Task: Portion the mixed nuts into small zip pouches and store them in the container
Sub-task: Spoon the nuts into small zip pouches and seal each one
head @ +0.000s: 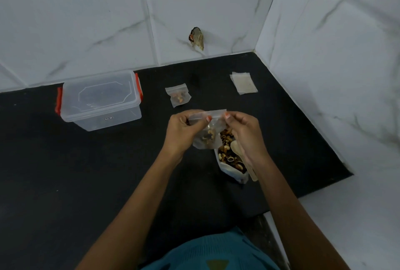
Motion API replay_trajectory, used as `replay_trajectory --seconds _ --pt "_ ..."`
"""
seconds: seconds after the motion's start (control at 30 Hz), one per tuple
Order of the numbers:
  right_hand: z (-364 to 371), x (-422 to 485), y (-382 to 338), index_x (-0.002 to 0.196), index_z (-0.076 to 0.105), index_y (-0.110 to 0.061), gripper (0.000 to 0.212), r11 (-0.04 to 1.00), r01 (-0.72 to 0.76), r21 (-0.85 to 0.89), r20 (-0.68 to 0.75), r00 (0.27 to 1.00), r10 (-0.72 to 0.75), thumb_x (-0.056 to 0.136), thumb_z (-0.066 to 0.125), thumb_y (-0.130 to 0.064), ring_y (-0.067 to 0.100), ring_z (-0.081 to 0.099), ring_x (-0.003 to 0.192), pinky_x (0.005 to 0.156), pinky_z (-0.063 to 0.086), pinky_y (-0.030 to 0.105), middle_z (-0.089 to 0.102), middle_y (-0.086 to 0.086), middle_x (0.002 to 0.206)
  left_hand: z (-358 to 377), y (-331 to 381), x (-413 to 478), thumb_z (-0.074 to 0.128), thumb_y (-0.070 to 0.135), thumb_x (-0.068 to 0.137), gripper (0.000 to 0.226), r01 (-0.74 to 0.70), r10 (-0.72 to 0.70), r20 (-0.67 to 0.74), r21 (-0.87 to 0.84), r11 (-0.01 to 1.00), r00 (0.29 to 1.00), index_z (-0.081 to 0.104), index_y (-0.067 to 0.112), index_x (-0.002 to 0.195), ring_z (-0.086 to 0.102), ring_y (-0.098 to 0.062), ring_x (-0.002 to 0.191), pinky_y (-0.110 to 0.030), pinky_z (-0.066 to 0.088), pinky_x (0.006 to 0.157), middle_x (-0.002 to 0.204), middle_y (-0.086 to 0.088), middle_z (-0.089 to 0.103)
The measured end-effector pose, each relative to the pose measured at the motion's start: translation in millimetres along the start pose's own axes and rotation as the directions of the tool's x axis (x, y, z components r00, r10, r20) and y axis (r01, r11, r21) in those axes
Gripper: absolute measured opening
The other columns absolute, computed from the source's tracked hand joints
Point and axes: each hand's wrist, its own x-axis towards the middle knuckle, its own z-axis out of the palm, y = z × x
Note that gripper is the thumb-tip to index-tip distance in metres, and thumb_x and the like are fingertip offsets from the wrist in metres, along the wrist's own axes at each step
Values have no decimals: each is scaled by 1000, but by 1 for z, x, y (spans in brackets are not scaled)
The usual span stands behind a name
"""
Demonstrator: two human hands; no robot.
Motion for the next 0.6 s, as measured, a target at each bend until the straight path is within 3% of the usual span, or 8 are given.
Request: replay_trajectory --seconds 0.1,0.2,0.43,0.53,0.6 --pt "-1 8 -1 87 68 -18 8 997 13 -78 22 1000 -11 84 62 -13 0 65 79 74 52 16 69 -5 84 2 -3 7 65 13 82 10 -10 10 7 18 1000 1000 66 15 91 68 -5 79 -19 55 67 87 0 69" --pt "1 18 2 83 68 -15 7 988 35 -147 -32 999 -40 82 65 -8 -4 62 70 65 49 11 67 -4 79 5 -8 13 67 15 80 12 -2 1 5 40 999 1000 68 13 92 68 -14 85 -27 56 72 91 -6 71" --pt "-6 49 6 83 65 -13 6 997 -50 -66 -71 996 45 83 63 -7 8 62 83 71 51 16 64 0 86 -3 -12 37 59 8 86 9 8 -8 -22 28 1000 1000 65 13 83 64 4 77 -9 49 67 86 2 66" --pt "-7 67 10 87 63 -14 4 995 -95 -7 -31 995 95 85 61 -11 17 64 93 81 54 30 66 5 93 3 -15 55 57 10 88 10 29 -28 -43 21 999 999 63 12 80 62 1 76 -11 50 69 84 -1 65" --pt "-7 81 12 90 62 -15 6 989 -126 83 11 992 125 87 58 -12 18 66 91 78 56 29 67 4 93 8 -18 70 56 13 89 10 91 -96 -96 -63 994 991 63 13 82 63 -6 82 -21 53 76 86 0 65"
